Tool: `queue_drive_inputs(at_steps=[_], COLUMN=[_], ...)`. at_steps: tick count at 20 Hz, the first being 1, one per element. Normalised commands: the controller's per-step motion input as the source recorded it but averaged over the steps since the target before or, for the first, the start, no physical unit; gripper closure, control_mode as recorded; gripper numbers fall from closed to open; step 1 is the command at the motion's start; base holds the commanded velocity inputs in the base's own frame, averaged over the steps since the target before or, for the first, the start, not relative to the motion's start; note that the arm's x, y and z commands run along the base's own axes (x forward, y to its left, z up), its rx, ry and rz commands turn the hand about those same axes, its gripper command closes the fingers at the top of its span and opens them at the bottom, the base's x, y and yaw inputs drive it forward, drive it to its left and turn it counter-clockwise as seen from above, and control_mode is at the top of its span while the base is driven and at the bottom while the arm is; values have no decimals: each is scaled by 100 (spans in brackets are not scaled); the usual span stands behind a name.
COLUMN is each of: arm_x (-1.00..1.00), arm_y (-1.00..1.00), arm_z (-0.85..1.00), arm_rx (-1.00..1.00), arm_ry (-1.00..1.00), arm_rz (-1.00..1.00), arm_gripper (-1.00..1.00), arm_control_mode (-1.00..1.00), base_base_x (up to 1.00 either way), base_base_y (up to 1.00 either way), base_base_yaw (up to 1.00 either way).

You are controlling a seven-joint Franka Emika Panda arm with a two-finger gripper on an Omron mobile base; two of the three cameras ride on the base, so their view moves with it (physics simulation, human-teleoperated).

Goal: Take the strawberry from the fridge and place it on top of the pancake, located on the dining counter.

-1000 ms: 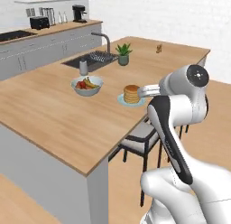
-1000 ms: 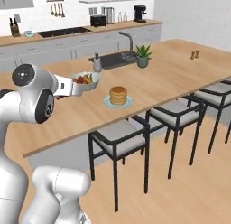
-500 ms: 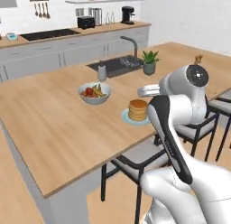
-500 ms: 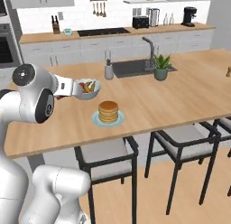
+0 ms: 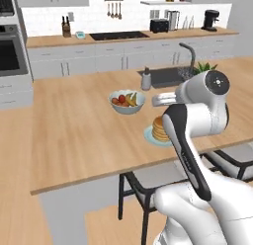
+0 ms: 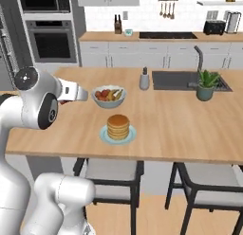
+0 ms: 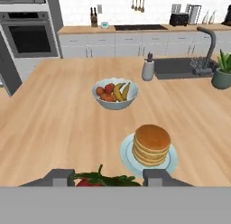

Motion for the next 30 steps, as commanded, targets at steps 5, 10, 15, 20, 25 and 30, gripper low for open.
queue_drive_inputs(at_steps=[5,10,15,20,25,30], arm_x=[0,0,0,0,56,100], arm_y=[0,0,0,0,-8,-18], arm_z=[0,0,0,0,-2,-34], arm_rx=[0,0,0,0,3,2], arm_ry=[0,0,0,0,12,38], arm_rz=[0,0,0,0,0,6], arm_gripper=[100,100,100,100,100,100], arm_control_mode=[100,100,100,100,-100,-100], base_base_x=[42,63,62,0,11,0], base_base_y=[-82,-47,-9,0,-1,0], base_base_yaw=[41,23,11,0,0,0])
